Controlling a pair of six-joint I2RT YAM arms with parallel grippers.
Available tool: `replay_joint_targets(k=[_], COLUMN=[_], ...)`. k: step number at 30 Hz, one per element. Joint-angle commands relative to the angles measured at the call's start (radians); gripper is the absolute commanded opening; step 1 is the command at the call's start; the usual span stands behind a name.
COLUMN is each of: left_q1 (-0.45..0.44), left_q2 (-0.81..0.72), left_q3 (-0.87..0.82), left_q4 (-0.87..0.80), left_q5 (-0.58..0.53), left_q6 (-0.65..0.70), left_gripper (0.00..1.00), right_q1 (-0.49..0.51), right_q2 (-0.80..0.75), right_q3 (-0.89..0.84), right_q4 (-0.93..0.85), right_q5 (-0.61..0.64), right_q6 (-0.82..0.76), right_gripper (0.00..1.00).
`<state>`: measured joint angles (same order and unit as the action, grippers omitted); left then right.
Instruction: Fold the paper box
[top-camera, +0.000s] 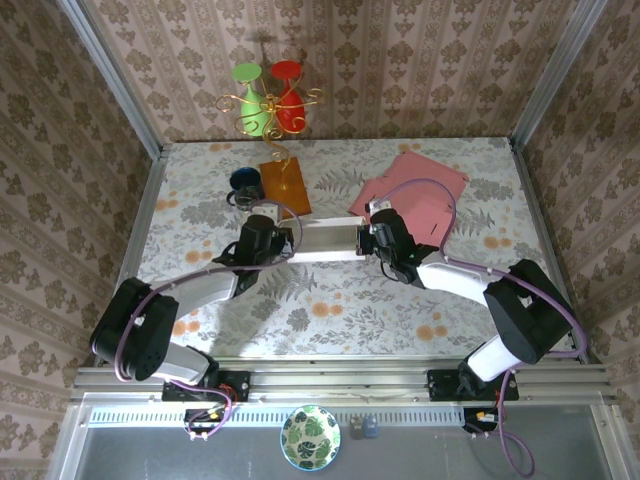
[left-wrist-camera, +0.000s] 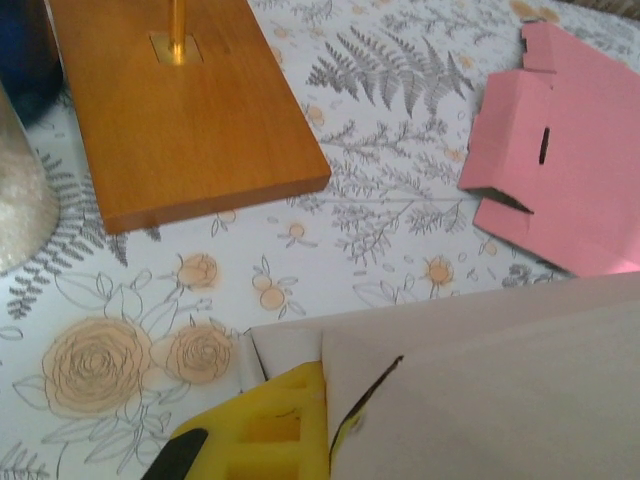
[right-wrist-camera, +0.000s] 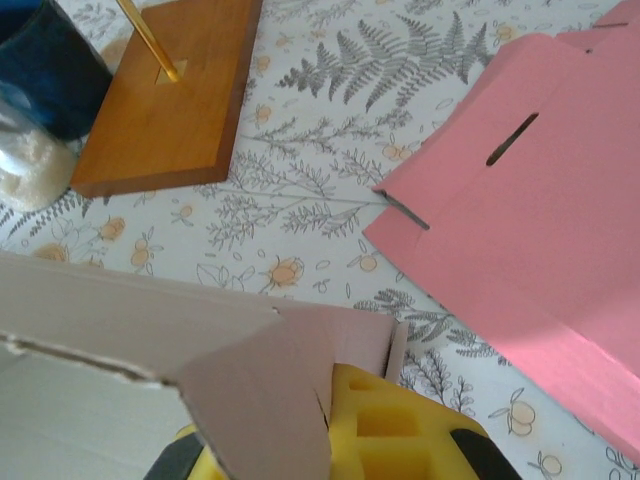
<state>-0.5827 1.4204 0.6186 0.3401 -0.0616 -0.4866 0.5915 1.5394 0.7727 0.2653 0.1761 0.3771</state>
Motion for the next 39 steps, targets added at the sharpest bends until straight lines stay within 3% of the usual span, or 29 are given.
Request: replay_joint_targets(k=[1,6,11,16,21,27,33,36,39], left_q1=[-0.019,-0.030,-0.068,-0.122,-0.166,-0.197,-0.236,-0.255,-0.276], left_q2=[-0.029,-0.055,-0.058,-0.060,-0.062,-0.050,-0.046,-0.046,-0.046], left_q3=[-0.038,-0.064,-0.041,-0.031,-0.025,-0.018,-0.019,-0.031,-0.042], left_q4=[0.026,-0.006,-0.082,-0.139,-0.171,-0.168,-0.164,-0.156,-0.150], left_q5=[0.068,0.030,-0.046,-0.162,-0.243,-0.272,-0.312,-0.332,-0.353], left_q6=[-0.017,-0.008,0.021,0.015,-0.002,-0.013,-0.027,-0.041,-0.052], left_gripper=[0.00,0.00,0.00,0.00,0.00,0.00,0.00,0.00,0.00], right_q1=[0.021,0.038,0.045,0.048,0.050,0.048,0.061,0.084,0.103], right_q2=[-0.022,-0.040,-0.109,-0.197,-0.315,-0.442,-0.589,-0.572,-0.516], right_q3=[-0.015,0.025,0.069,0.053,-0.023,-0.023,-0.096,-0.099,-0.023], right_q4=[0.003,-0.105,-0.266,-0.387,-0.399,-0.504,-0.452,-0.395,-0.410], right_q5=[-0.006,0.011,-0.024,-0.113,-0.113,-0.083,0.032,0.091,0.123], right_q6=[-0.026,-0.022,0.087,0.279,0.463,0.660,1.168,1.387,1.456], right_gripper=[0.00,0.00,0.29,0.40,0.56,0.58,0.57,0.56,0.55])
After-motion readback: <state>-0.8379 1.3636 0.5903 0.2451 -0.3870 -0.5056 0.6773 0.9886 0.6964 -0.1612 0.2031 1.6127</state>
